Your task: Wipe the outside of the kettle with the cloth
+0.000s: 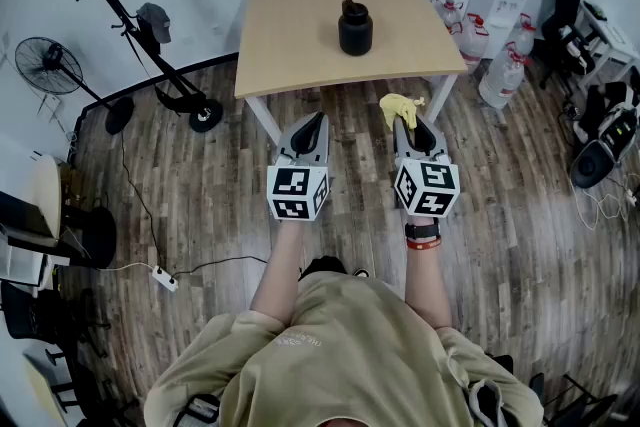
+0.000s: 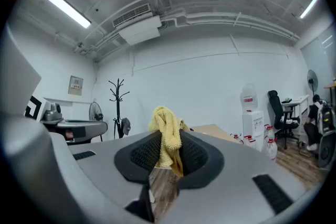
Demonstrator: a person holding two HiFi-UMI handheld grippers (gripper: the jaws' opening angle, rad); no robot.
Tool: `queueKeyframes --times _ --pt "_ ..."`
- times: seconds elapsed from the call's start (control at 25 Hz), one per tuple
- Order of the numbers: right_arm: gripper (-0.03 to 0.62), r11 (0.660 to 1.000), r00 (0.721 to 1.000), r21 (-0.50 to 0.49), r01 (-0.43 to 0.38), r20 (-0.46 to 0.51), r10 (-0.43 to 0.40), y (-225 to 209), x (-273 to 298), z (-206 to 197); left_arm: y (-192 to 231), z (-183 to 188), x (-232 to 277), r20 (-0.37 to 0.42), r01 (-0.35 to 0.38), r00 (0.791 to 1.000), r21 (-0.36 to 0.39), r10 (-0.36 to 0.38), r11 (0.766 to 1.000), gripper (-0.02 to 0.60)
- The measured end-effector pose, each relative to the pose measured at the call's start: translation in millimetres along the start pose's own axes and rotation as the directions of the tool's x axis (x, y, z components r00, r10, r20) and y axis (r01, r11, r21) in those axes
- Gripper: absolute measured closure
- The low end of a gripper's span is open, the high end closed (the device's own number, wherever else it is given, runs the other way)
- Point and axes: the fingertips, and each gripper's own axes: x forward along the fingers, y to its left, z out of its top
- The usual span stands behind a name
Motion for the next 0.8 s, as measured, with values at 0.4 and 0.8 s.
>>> queueKeyframes --times 0.4,0.8 --pt "0.490 0.998 0.999 0.049 -0.043 -0.017 0.044 -20.6 47.9 -8.2 13.2 -13.4 45.5 -0.008 -0.017 1.000 -0.024 0.017 1.000 0.555" --pt "0.490 0.998 0.998 0.055 -0.040 -0.037 0.042 -40.4 189.8 -8.4 83.5 -17.1 175.5 0.002 0.036 0.999 -0.022 -0.036 0.999 0.555"
